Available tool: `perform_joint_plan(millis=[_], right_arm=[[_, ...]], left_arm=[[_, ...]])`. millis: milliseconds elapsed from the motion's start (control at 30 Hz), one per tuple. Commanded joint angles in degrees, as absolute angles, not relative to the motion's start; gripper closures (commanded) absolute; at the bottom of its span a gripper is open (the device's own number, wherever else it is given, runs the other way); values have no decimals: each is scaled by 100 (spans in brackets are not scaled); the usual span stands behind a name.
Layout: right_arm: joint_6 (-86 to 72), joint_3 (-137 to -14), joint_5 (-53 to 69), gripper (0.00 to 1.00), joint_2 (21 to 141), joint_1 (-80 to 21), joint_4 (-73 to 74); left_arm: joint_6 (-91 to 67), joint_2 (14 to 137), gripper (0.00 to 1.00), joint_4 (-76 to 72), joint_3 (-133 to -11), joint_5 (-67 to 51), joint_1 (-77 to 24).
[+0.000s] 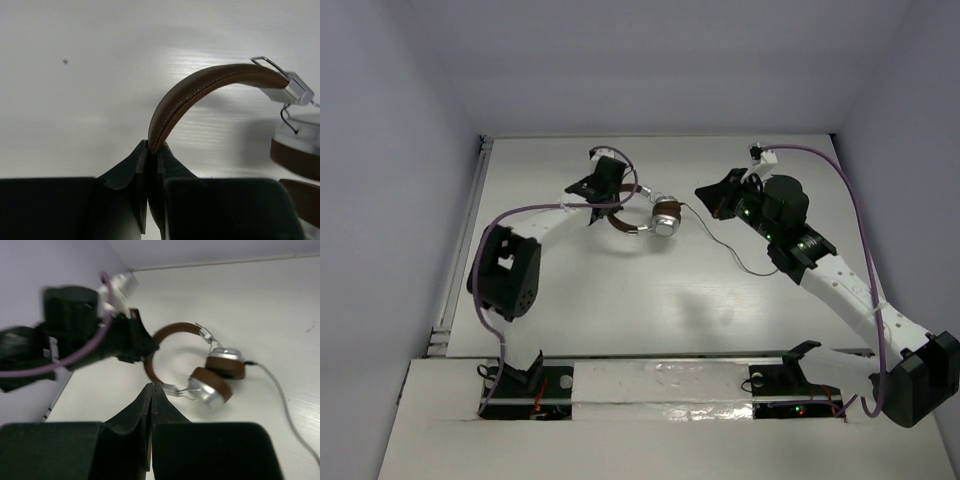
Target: Wrap the headphones
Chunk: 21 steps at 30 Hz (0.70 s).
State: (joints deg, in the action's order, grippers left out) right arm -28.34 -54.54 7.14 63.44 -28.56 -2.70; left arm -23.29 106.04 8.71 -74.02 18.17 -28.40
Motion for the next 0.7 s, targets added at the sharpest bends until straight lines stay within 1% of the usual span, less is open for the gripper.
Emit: perform_joint_plan(millis=[0, 33, 167, 200, 233, 267, 300, 400, 500, 567, 667], right_arm=[[-2269, -5467, 1124, 100, 6398, -2883, -939], [-2198, -5502, 1212, 100, 6425, -2883, -932], [-1890, -5520, 1801, 100, 6495, -2883, -1107], [-1864, -5467, 1837, 98, 6486, -2883, -1377], [-1846, -5397, 1793, 91, 6486, -2883, -1458], [-1802, -5396, 1636, 81, 6486, -2883, -1476], [-1671, -5396, 1548, 60, 6486, -2883, -1520], [-1495, -5414, 1292, 31, 6425, -2883, -1511], [-1371, -5361, 1143, 25, 6460, -2883, -1564], [-1354, -5353, 1318, 25, 6600, -2883, -1634], [-1319, -5361, 1476, 26, 7109, -2883, -1854]], left_arm=[[-1760, 9221, 100, 1439, -8304, 1688, -2813], [-1671, 9107, 100, 1624, -8680, 1714, -2743], [-1275, 8667, 100, 2372, -9526, 1460, -2523], [-1222, 8614, 100, 2443, -9658, 1372, -2462], [-1169, 8570, 100, 2504, -9894, 1258, -2296], [-1152, 8508, 100, 2618, -10001, 978, -2207], [-1134, 8482, 100, 2654, -10080, 862, -2119], [-1160, 8411, 100, 2812, -10353, 274, -1776], [-1222, 8332, 100, 2900, -10538, 26, -1652], [-1257, 8288, 100, 2953, -10696, -246, -1652], [-1362, 8288, 100, 2979, -10959, -482, -1652]])
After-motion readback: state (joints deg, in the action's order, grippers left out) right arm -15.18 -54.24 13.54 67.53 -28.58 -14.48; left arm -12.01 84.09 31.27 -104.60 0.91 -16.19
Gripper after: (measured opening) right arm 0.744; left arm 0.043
